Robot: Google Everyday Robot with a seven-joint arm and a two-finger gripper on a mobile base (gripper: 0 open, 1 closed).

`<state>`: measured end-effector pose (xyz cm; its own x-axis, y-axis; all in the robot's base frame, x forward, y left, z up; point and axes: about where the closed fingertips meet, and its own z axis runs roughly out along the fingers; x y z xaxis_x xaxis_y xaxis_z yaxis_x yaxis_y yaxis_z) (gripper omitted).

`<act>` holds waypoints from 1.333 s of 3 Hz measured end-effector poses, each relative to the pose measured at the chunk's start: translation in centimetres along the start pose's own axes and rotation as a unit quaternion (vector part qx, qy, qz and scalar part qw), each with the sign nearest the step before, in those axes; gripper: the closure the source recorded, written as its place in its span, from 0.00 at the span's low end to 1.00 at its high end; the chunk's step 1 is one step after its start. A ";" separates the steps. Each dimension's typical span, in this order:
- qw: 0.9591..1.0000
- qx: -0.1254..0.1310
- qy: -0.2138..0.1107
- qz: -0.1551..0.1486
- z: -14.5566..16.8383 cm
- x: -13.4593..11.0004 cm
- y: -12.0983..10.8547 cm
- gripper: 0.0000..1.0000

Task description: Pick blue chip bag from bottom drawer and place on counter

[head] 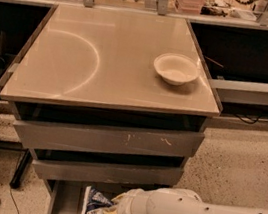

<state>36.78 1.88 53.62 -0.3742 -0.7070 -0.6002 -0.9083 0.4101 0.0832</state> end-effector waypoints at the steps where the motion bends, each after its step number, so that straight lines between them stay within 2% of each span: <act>1: 0.998 -0.014 -0.017 -0.060 -1.4 -6.1 1.5 1.00; 2: 0.998 -0.014 -0.017 -0.060 -1.4 -6.1 1.5 1.00; 3: 0.996 -0.017 -0.036 -0.078 -3.3 -8.1 1.7 1.00; 4: 0.991 -0.015 -0.066 -0.116 -7.6 -12.1 1.9 1.00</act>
Offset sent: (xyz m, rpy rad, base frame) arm 0.0060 0.0326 0.0407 0.0148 -0.0537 0.0868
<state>38.22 6.86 67.09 -0.1293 -0.6975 -0.7048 -0.9728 0.2270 -0.0461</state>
